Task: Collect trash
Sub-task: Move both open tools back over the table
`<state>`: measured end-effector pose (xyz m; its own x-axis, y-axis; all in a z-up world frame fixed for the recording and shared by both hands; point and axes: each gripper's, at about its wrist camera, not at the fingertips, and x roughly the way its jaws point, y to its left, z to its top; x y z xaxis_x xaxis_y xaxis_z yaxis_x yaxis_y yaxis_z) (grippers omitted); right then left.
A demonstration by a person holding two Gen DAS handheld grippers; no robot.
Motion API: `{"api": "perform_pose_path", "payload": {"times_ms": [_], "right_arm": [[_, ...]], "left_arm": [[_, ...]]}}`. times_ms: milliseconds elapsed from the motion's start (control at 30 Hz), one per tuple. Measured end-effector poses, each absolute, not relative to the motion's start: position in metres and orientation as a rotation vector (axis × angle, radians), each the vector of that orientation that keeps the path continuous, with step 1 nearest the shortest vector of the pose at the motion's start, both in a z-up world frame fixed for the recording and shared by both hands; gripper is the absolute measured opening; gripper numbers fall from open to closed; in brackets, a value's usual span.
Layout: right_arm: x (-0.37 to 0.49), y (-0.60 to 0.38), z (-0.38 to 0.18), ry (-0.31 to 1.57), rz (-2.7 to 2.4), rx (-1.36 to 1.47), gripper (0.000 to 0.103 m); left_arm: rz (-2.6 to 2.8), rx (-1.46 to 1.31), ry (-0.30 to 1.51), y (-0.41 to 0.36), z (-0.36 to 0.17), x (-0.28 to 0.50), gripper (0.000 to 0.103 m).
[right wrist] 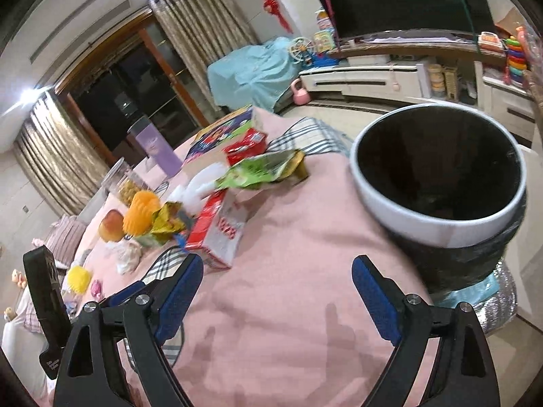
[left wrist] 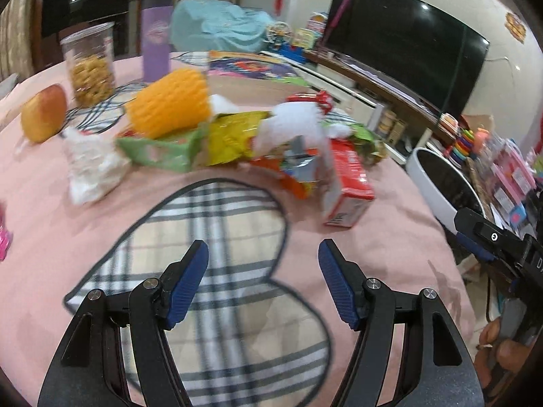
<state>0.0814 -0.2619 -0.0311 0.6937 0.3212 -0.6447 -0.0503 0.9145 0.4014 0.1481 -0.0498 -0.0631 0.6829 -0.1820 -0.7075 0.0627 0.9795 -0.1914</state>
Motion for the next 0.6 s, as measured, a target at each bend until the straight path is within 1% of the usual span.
{"api": "perform_pose_path", "payload": {"times_ms": [500,600], "right_arm": [[0.096,-0.197,-0.051,0.802,0.252,0.292,0.091],[0.099,-0.190,-0.054,0.797,0.253,0.272,0.090]], "left_arm": [[0.022,-0.239,0.814,0.022,-0.075,0.140,0.069],[0.049,-0.252,0.814,0.035,-0.076,0.144,0.072]]}}
